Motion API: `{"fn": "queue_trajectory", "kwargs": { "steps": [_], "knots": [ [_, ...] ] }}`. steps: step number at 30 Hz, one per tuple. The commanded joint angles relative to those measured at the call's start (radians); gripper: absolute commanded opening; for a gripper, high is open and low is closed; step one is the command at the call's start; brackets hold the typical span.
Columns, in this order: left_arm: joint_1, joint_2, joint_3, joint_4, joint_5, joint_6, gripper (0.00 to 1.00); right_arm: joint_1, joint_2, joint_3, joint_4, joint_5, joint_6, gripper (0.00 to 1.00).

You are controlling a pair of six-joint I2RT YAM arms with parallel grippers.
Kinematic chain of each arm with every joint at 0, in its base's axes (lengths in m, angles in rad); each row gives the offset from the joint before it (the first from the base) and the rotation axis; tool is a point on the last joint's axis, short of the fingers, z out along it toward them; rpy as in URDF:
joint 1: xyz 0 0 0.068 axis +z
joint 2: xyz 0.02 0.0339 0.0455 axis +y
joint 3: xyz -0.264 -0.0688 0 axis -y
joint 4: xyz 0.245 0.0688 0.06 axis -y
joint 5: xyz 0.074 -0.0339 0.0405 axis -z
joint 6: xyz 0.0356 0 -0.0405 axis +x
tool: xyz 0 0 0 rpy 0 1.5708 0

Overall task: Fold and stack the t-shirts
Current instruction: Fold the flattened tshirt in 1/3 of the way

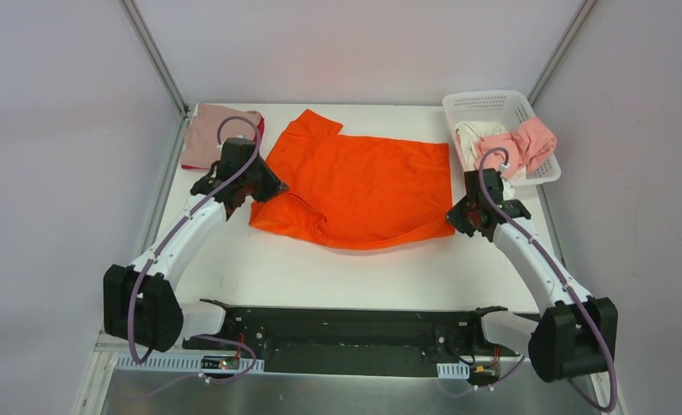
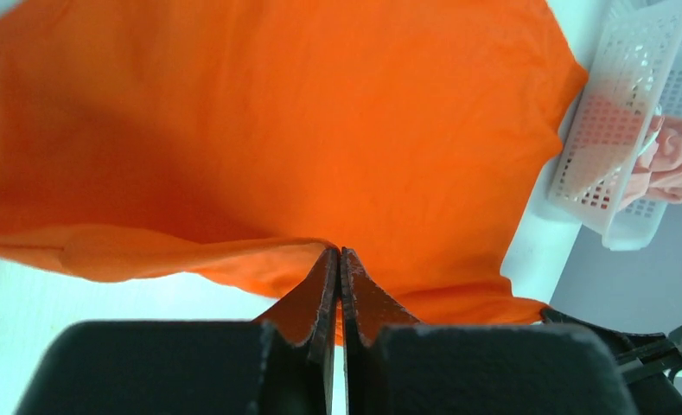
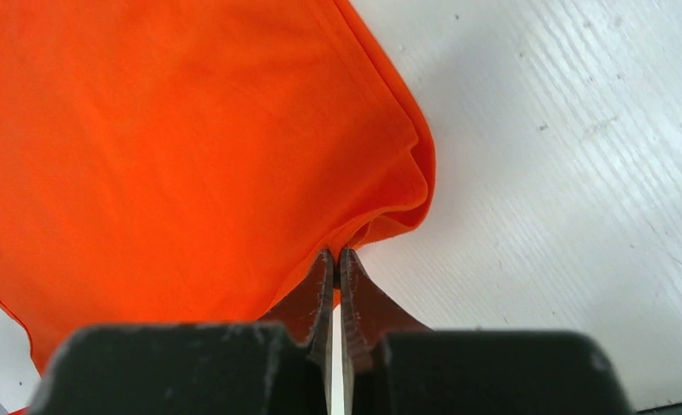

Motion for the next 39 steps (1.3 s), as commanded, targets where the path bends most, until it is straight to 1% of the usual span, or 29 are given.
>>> {"fn": "queue_trajectory", "kwargs": {
  "steps": [1,8,13,21,29,32,39],
  "knots": [
    [0.008,0.056,0.11,0.042,-0.082,0.09,0.0,-0.027,0.091,0.099,0.046,0.005,-0.034,0.0],
    [0.039,0.148,0.183,0.096,-0.099,0.152,0.0,-0.048,0.224,0.195,0.066,0.01,-0.041,0.0],
    [0.075,0.253,0.235,0.141,-0.023,0.19,0.0,-0.063,0.297,0.23,0.081,0.006,-0.044,0.0],
    [0.113,0.406,0.322,0.172,0.039,0.208,0.0,-0.08,0.4,0.272,0.094,0.013,-0.031,0.0],
    [0.131,0.505,0.375,0.187,0.023,0.213,0.0,-0.091,0.464,0.29,0.116,0.034,-0.009,0.01],
    [0.141,0.533,0.387,0.189,0.009,0.209,0.0,-0.091,0.479,0.294,0.118,0.04,-0.003,0.04],
    [0.15,0.618,0.439,0.218,0.048,0.223,0.0,-0.093,0.496,0.295,0.135,0.056,0.005,0.06]
  ]
}}
